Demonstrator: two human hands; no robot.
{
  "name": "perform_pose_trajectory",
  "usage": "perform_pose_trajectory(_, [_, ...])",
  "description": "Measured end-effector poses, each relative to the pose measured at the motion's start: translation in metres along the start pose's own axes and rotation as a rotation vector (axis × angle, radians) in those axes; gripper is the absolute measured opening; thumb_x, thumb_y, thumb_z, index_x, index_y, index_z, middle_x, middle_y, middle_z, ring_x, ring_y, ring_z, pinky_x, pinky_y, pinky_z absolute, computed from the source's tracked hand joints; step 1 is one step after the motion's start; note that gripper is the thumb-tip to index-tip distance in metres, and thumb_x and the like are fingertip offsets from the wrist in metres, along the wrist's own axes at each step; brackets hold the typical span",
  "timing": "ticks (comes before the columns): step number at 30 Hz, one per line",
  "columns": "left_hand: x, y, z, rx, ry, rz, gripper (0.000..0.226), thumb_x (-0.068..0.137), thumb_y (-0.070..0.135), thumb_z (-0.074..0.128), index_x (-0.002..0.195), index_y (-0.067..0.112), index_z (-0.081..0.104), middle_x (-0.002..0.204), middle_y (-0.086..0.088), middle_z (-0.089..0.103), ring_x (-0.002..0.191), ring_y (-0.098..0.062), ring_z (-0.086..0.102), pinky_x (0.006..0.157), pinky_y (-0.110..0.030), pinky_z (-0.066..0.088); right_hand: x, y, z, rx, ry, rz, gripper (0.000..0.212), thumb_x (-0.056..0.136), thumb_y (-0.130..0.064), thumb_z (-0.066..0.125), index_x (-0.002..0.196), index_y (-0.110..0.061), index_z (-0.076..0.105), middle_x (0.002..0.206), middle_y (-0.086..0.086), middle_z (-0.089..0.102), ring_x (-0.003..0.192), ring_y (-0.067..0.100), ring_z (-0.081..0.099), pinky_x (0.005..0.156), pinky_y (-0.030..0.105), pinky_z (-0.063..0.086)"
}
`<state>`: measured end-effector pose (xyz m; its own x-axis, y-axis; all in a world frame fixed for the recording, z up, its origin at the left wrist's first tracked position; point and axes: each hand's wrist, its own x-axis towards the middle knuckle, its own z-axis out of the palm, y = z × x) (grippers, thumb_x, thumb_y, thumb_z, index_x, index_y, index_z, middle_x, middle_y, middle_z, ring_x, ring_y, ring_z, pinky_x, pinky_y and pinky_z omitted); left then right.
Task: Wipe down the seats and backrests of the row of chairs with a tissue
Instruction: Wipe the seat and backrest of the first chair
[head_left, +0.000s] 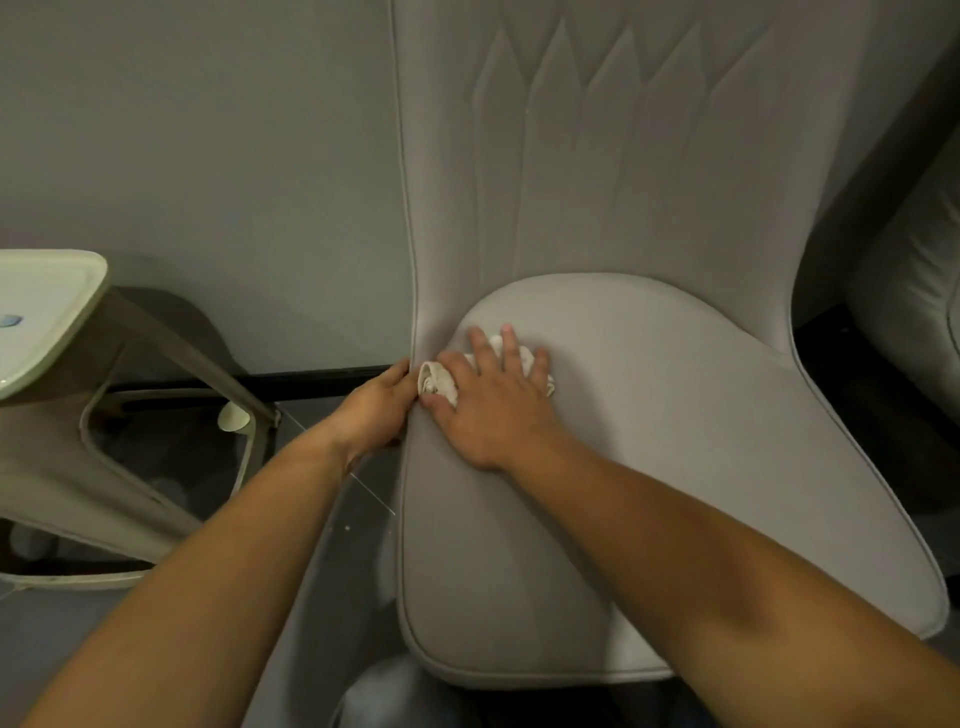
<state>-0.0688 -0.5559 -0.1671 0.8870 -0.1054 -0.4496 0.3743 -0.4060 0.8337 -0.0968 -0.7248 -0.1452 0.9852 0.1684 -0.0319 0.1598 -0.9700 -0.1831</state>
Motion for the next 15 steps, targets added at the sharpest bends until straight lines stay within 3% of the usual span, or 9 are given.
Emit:
perform_pose_trajectory(2, [-0.001,0.003,-0.012,-0.027,-0.007,-0.052,0.083,0.062,0.087,0.057,0.127,0.035,0.062,0.116,0.008,0.068,0.103,-0.017,0.065,0.086,-0.037,0.053,0.013,0.004,0.003,0.018,0.027,-0.004,0.063,0.090,-0.073,0.015,0.141,-0.041,0.035,0.166,0.002,0.011,0.152,0.034,-0.006,0.114,0.066,-0.007])
perform_pose_trajectory(4, [0.001,0.011,-0.018,0.114,0.198,-0.032,0.098,0.064,0.082,0.062,0.142,0.024,0.048,0.135,0.001,0.058,0.119,-0.022,0.055,0.093,-0.036,0.047,0.021,0.005,0.004,0.046,0.064,-0.004,0.063,0.091,-0.073,0.013,0.137,-0.039,0.039,0.166,0.002,0.015,0.153,0.032,-0.003,0.116,0.065,-0.005])
perform_pose_trajectory(6, [0.003,0.029,-0.015,0.220,0.406,0.088,0.102,0.071,0.074,0.064,0.151,0.019,0.031,0.148,-0.007,0.043,0.133,-0.026,0.042,0.103,-0.039,0.039,0.023,0.004,0.004,0.058,0.096,-0.001,0.064,0.092,-0.073,0.009,0.134,-0.037,0.041,0.165,0.002,0.018,0.153,0.032,0.000,0.116,0.064,-0.003])
perform_pose_trajectory(8, [0.004,0.060,-0.008,0.181,0.512,0.258,0.101,0.074,0.075,0.059,0.152,0.020,0.025,0.153,-0.007,0.035,0.138,-0.024,0.035,0.106,-0.040,0.032,0.021,0.004,0.007,0.067,0.106,-0.001,0.066,0.093,-0.073,0.006,0.136,-0.036,0.039,0.165,0.003,0.018,0.153,0.032,0.000,0.116,0.064,-0.004])
perform_pose_trajectory(12, [0.026,0.145,-0.014,0.206,0.661,0.477,0.099,0.078,0.074,0.055,0.152,0.018,0.023,0.154,-0.007,0.033,0.139,-0.025,0.032,0.110,-0.042,0.030,0.019,0.007,0.009,0.062,0.126,-0.016,0.063,0.094,-0.073,0.006,0.140,-0.039,0.033,0.165,0.002,0.018,0.152,0.030,0.001,0.117,0.063,-0.003])
perform_pose_trajectory(15, [0.050,0.193,-0.024,0.214,0.669,0.439,0.105,0.072,0.079,0.058,0.150,0.015,0.030,0.149,-0.009,0.041,0.135,-0.029,0.039,0.108,-0.042,0.034,0.017,0.008,0.010,0.075,0.153,-0.024,0.059,0.095,-0.073,0.009,0.140,-0.041,0.031,0.164,0.000,0.017,0.152,0.029,0.003,0.118,0.060,-0.002])
